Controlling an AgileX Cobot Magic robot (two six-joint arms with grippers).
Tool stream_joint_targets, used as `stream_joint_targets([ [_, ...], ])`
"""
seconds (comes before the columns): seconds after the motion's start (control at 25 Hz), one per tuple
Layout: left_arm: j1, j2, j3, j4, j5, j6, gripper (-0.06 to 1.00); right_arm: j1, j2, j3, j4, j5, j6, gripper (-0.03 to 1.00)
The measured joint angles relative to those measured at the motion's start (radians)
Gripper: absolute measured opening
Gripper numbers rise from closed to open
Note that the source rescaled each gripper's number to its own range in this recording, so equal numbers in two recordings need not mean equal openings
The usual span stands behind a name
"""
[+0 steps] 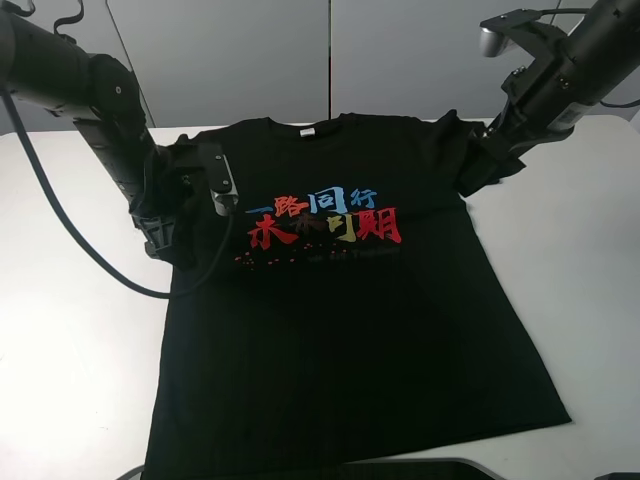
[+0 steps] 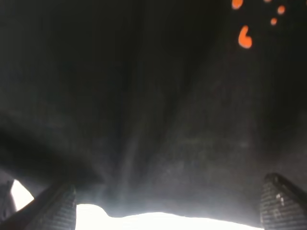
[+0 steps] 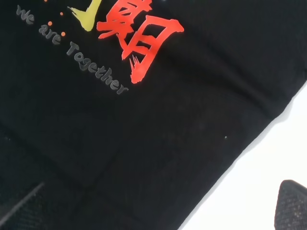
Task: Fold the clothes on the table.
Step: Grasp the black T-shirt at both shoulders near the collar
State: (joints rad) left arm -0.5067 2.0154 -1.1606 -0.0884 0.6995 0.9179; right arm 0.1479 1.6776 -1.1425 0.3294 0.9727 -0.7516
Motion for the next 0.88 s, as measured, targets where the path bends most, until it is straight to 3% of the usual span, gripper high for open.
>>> stream_joint_targets([
  [0.68,0.000,0.064,-0.012,0.053,-0.020,-0.018,0.97,0.000,0.000,0.000,0.024,-0.002,0.000,1.00],
  [0.76,0.000,0.064,-0.012,0.055,-0.023,-0.018,0.88,0.000,0.000,0.000,0.024,-0.002,0.000,1.00],
  [0.88,0.000,0.064,-0.012,0.055,-0.035,-0.021,0.57,0.000,0.000,0.000,0.024,-0.002,0.000,1.00],
])
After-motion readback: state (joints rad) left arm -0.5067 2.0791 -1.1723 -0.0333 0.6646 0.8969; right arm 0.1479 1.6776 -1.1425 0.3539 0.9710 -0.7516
